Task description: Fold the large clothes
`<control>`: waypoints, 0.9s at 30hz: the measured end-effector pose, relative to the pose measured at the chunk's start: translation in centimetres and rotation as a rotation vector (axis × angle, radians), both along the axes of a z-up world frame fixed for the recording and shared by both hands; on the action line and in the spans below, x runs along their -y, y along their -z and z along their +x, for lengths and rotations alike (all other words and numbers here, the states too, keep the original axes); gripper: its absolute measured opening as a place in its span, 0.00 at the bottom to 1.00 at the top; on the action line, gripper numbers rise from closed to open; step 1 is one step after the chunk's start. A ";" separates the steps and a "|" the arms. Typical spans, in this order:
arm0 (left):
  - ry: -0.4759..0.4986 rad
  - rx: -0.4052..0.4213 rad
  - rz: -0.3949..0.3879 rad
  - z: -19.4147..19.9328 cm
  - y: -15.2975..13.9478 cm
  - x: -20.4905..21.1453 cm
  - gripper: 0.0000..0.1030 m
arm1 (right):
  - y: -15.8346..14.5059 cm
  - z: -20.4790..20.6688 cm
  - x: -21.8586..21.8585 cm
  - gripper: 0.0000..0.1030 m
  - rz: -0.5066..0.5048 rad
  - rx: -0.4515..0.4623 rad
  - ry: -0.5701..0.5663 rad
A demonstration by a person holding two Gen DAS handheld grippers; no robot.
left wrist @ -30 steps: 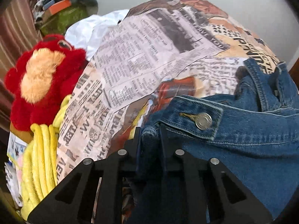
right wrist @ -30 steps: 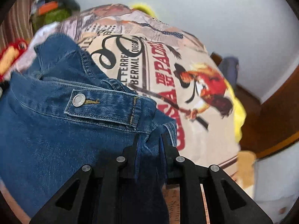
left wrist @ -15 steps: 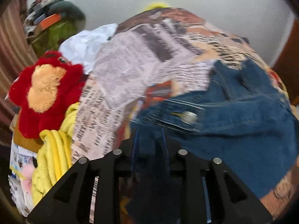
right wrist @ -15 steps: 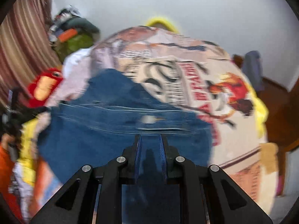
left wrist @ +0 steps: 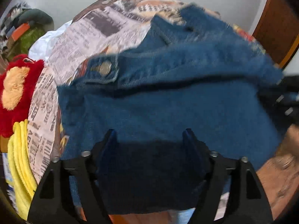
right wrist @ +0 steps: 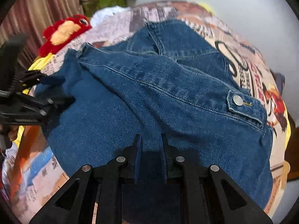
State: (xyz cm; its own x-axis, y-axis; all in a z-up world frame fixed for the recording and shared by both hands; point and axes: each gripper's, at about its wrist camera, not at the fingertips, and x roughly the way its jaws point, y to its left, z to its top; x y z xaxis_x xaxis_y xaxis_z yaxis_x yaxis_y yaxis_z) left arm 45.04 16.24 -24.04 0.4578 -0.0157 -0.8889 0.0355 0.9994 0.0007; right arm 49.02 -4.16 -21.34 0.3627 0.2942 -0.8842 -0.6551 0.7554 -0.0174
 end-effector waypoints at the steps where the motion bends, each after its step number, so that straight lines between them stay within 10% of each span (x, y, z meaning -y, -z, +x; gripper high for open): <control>1: -0.004 0.010 0.008 -0.4 0.2 -0.3 0.86 | 0.0 -0.2 0.2 0.14 -0.014 0.015 0.001; 27: -0.232 0.013 0.058 -9.6 -0.2 -8.3 0.89 | -1.0 -1.1 8.5 0.14 -0.059 0.066 0.125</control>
State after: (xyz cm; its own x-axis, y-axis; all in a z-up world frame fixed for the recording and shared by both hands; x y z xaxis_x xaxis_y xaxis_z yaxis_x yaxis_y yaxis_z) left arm 35.47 24.54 -23.83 0.4545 0.1418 -0.8794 -0.1951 0.9791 0.0570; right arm 47.90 -12.62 -20.33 0.4515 0.1912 -0.8716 -0.5518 0.8274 -0.1043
